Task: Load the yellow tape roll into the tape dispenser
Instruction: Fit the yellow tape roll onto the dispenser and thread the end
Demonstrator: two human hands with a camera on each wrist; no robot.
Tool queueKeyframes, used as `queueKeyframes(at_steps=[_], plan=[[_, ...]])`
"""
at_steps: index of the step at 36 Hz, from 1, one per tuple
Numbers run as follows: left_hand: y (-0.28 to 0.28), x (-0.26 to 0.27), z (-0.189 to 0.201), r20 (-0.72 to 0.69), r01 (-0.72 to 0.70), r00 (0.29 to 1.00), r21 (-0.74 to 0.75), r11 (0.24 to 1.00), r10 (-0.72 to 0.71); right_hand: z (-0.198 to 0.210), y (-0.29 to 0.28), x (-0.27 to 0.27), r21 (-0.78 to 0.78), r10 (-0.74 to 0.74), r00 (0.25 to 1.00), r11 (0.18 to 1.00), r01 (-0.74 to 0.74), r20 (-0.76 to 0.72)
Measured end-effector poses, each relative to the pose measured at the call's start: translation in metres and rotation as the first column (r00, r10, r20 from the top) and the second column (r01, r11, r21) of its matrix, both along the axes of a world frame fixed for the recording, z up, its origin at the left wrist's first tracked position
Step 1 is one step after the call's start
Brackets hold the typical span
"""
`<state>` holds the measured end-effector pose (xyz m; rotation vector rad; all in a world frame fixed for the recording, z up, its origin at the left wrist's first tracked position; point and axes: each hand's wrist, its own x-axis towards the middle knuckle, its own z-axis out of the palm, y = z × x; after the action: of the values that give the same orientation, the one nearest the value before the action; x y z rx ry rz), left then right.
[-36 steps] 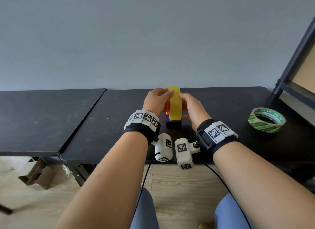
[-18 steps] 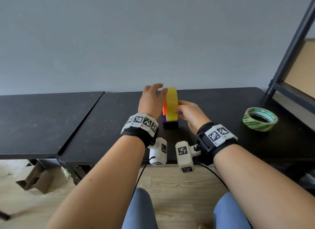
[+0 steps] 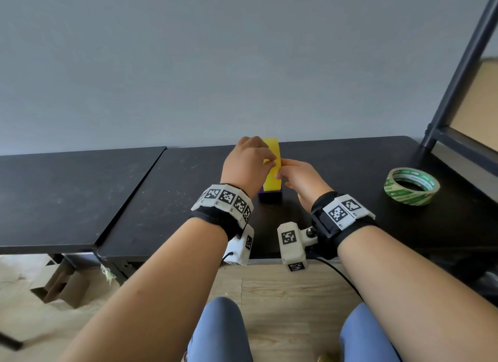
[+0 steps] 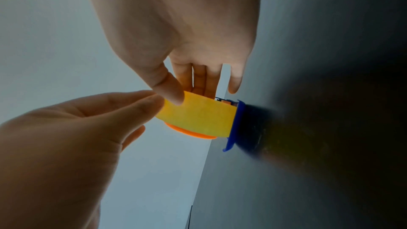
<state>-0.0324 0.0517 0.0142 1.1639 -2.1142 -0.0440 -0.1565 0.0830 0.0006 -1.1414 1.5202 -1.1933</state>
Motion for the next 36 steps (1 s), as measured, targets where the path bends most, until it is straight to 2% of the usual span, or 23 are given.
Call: queueKeyframes(at_steps=[7, 12, 15, 20, 27, 32, 36], plan=[[0.0, -0.001, -0.004, 0.104, 0.016, 0.995, -0.097, 0.995, -0.006, 0.001, -0.001, 0.0, 0.01, 0.039, 0.999, 0.999, -0.039, -0.029], [-0.005, -0.001, -0.007, 0.128, -0.005, 0.991, -0.183, 0.983, 0.029, 0.001, -0.002, -0.001, 0.009, 0.093, 0.995, 0.996, -0.093, -0.048], [-0.008, -0.002, -0.006, 0.17, -0.011, 0.984, -0.196, 0.98, 0.045, 0.002, -0.002, -0.001, 0.018, 0.144, 0.984, 0.99, -0.143, -0.101], [-0.011, -0.008, -0.005, 0.191, -0.016, 0.98, -0.183, 0.983, 0.051, 0.002, 0.0, -0.003, 0.026, 0.179, 0.978, 0.984, -0.177, -0.108], [-0.017, -0.01, 0.008, 0.15, -0.077, 0.985, -0.093, 0.993, 0.091, 0.0, -0.002, -0.008, 0.001, 0.2, 0.977, 0.98, -0.201, -0.073], [-0.022, -0.01, 0.015, 0.055, -0.097, 0.994, 0.039, 0.994, 0.095, 0.002, -0.002, -0.009, 0.013, 0.207, 0.977, 0.978, -0.207, -0.057], [-0.02, -0.007, 0.017, -0.116, -0.049, 0.991, 0.129, 0.99, 0.064, 0.002, -0.002, -0.007, 0.027, 0.184, 0.982, 0.983, -0.183, -0.051]])
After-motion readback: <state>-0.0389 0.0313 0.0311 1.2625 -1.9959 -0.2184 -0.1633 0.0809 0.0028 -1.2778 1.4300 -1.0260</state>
